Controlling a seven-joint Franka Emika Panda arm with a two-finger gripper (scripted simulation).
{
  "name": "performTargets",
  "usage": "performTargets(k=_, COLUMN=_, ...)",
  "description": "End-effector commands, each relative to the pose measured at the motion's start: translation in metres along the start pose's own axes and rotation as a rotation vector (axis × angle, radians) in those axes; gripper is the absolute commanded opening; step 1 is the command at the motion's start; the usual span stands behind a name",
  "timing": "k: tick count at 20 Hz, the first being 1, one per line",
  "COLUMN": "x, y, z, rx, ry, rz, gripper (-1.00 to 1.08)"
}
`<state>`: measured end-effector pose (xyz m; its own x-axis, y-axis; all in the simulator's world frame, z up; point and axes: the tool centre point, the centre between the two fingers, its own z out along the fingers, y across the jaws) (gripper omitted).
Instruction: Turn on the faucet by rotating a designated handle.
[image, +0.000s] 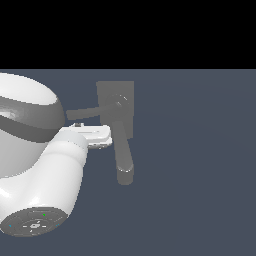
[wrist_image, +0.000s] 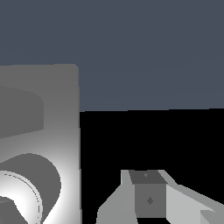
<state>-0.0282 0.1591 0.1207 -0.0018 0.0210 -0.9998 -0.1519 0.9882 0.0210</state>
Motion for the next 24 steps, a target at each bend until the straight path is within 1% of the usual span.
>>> performTargets(k=1, x=0.001, y=0.0, z=0.0, rx=0.0, ry=0.001, rz=0.0, gripper=-1.0)
performTargets(k=2, x=0.0, y=0.0, z=0.0, rx=0.0, ry=0.001, rz=0.0, gripper=-1.0)
performTargets(k=19, x=-0.065, y=0.008, z=0.0, rx=0.001, ry=0.001, rz=0.0, gripper=-1.0)
performTargets(k=20, x=-0.065, y=0.008, z=0.0, rx=0.001, ry=0.001, rz=0.0, gripper=-1.0)
performTargets(k=21, x=-0.056, y=0.008, z=0.0, rx=-0.001, ry=0.01, rz=0.0, gripper=-1.0)
performTargets(k=24, x=-0.067, y=0.004, z=0.0, rx=0.0, ry=0.009, rz=0.0, gripper=-1.0)
